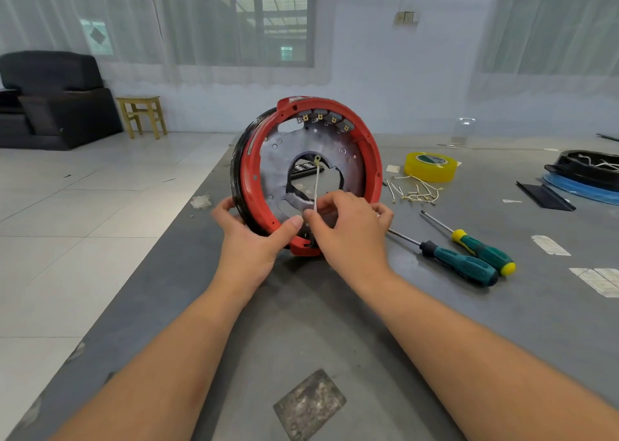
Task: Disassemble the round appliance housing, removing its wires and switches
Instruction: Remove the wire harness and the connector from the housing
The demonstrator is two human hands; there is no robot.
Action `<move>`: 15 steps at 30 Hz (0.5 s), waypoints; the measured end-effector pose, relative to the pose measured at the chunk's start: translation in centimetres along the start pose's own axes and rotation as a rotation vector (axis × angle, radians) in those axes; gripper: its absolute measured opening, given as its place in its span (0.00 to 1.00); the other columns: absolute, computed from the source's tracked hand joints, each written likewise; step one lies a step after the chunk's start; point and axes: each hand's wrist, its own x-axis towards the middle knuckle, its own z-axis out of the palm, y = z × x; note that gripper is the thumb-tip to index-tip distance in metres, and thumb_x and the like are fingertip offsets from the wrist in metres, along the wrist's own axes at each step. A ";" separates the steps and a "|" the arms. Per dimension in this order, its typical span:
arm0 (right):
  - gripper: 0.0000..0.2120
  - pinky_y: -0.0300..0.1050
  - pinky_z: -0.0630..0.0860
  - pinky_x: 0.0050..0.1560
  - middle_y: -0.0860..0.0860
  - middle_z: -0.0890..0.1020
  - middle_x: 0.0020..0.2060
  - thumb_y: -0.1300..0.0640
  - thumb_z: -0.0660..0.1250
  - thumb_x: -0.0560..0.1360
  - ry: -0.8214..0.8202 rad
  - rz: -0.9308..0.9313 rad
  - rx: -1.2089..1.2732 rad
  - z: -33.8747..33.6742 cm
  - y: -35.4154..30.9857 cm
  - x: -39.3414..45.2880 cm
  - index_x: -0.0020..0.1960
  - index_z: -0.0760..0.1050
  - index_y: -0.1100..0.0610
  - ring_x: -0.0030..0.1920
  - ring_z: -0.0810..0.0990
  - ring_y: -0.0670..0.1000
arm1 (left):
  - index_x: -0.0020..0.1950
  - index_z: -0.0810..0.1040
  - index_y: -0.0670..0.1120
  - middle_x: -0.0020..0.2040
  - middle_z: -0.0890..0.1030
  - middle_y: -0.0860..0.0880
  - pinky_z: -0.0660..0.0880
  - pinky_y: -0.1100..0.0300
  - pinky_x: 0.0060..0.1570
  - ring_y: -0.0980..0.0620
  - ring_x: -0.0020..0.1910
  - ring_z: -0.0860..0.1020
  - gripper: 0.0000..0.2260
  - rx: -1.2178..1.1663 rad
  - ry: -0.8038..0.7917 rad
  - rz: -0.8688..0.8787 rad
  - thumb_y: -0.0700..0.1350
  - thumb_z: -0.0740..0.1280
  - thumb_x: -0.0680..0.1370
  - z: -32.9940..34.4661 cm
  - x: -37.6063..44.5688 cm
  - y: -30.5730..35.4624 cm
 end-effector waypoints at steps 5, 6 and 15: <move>0.11 0.47 0.59 0.59 0.37 0.81 0.35 0.45 0.68 0.76 0.004 0.092 0.169 -0.1 -0.1 0.0 0.56 0.70 0.42 0.42 0.78 0.37 | 0.70 0.56 0.53 0.53 0.80 0.55 0.71 0.81 0.45 0.75 0.47 0.79 0.39 0.040 0.012 0.024 0.49 0.81 0.73 0.2 0.0 0.1; 0.15 0.47 0.59 0.59 0.37 0.81 0.35 0.46 0.68 0.76 0.001 0.097 0.190 -0.2 -0.2 -0.1 0.60 0.67 0.42 0.42 0.78 0.37 | 0.70 0.55 0.53 0.54 0.80 0.55 0.72 0.80 0.45 0.75 0.48 0.79 0.39 0.046 0.013 0.021 0.49 0.81 0.73 0.2 0.0 0.1; 0.13 0.49 0.62 0.59 0.40 0.79 0.35 0.53 0.66 0.78 0.038 0.025 0.068 -0.9 -1.0 -0.2 0.61 0.72 0.42 0.40 0.76 0.40 | 0.72 0.56 0.52 0.56 0.81 0.51 0.74 0.68 0.54 0.68 0.51 0.81 0.40 0.063 0.022 -0.006 0.51 0.81 0.73 0.2 0.0 0.0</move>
